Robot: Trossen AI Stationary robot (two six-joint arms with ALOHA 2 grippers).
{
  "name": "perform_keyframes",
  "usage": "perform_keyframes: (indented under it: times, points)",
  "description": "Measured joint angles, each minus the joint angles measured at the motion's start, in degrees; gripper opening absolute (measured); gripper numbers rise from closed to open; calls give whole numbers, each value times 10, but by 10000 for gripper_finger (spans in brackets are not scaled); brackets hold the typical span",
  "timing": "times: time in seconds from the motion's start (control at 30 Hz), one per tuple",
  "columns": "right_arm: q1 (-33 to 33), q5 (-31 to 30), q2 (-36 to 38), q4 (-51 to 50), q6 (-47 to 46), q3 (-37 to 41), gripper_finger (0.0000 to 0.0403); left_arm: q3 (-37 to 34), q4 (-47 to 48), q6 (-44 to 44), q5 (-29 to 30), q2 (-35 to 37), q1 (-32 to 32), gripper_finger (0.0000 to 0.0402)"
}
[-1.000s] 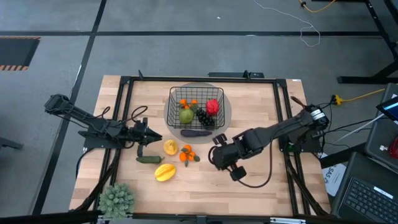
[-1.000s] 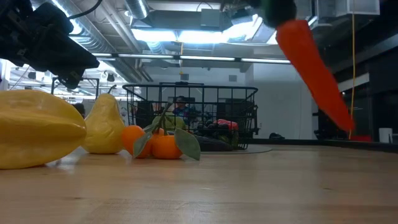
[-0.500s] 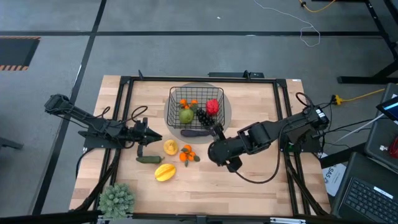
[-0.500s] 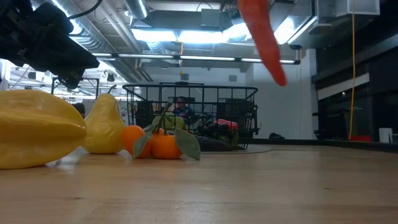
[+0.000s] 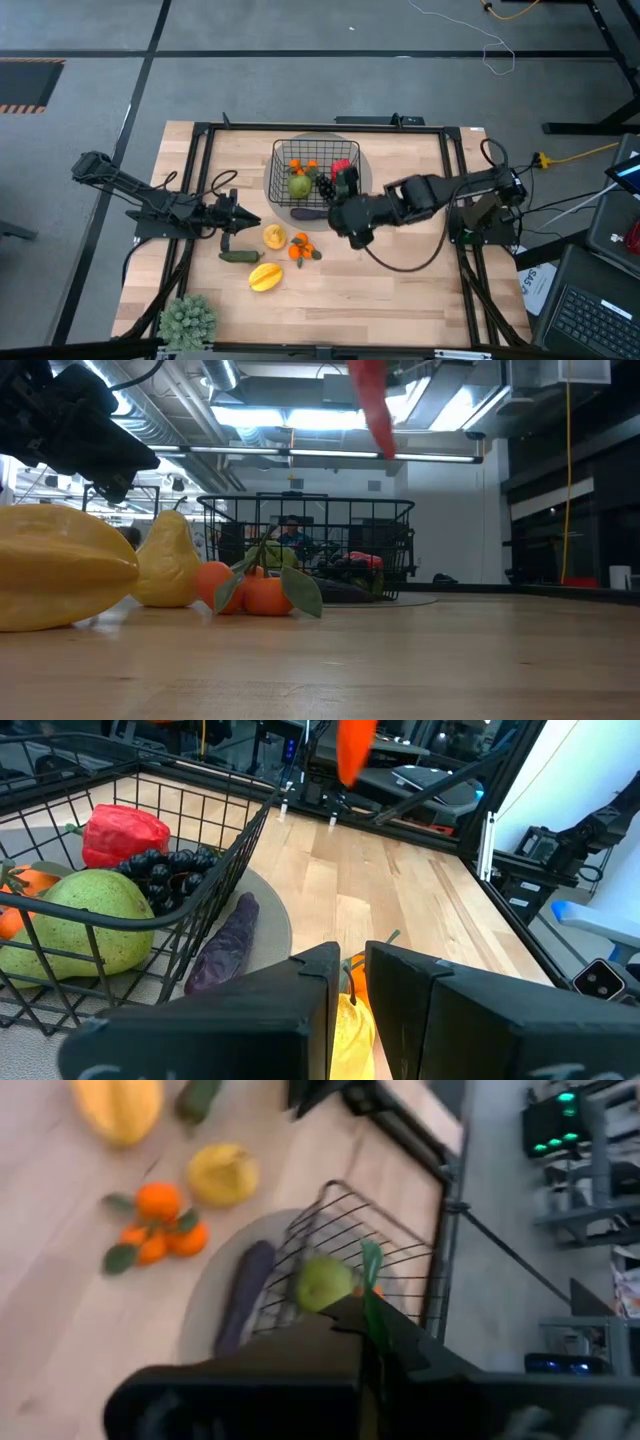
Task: Build produce basket
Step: Put the carrot into the wire organizer
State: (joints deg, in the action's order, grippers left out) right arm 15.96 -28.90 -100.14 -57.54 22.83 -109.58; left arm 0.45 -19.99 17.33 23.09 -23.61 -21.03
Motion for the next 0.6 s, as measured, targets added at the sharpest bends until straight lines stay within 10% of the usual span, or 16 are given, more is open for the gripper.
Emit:
perform_keyframes:
  times: [0.6]
  points:
    - [-149,118,0,43,-2,-16,0,0,0,0,0,0,0,41]
